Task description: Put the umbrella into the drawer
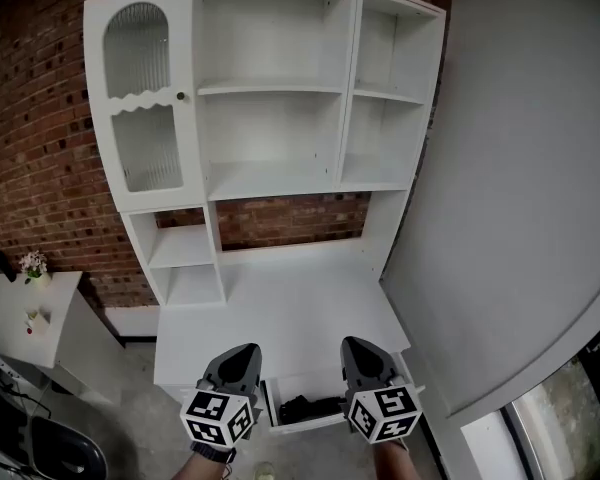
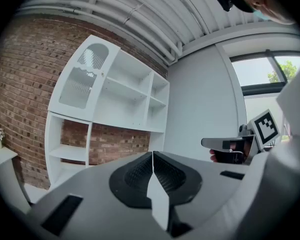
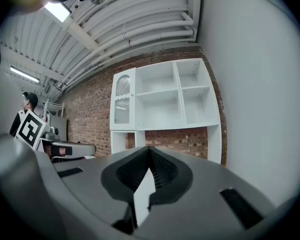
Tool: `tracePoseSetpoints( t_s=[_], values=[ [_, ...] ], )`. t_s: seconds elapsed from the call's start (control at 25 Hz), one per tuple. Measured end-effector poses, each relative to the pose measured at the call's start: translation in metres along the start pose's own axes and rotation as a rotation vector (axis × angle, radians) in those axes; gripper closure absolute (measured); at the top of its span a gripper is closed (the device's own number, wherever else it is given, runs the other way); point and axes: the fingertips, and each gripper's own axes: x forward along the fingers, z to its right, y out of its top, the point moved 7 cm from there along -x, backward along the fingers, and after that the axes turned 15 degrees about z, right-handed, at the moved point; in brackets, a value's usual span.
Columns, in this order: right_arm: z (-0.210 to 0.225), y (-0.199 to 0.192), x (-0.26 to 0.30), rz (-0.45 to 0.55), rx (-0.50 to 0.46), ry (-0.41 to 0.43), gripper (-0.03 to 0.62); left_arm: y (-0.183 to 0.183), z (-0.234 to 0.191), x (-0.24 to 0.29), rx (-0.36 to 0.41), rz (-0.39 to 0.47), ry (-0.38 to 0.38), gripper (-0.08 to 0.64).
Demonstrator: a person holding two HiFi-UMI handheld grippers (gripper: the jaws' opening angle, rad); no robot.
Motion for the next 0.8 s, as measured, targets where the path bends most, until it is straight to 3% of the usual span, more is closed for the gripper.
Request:
tracePoseSetpoints(
  t_s=[0.8],
  values=[
    [-0.019,0.044,-0.030,0.057,-0.032,0.034,0.589,0.047,0.027,-0.030,0.029,0.074,-0.011,0.549]
  ],
)
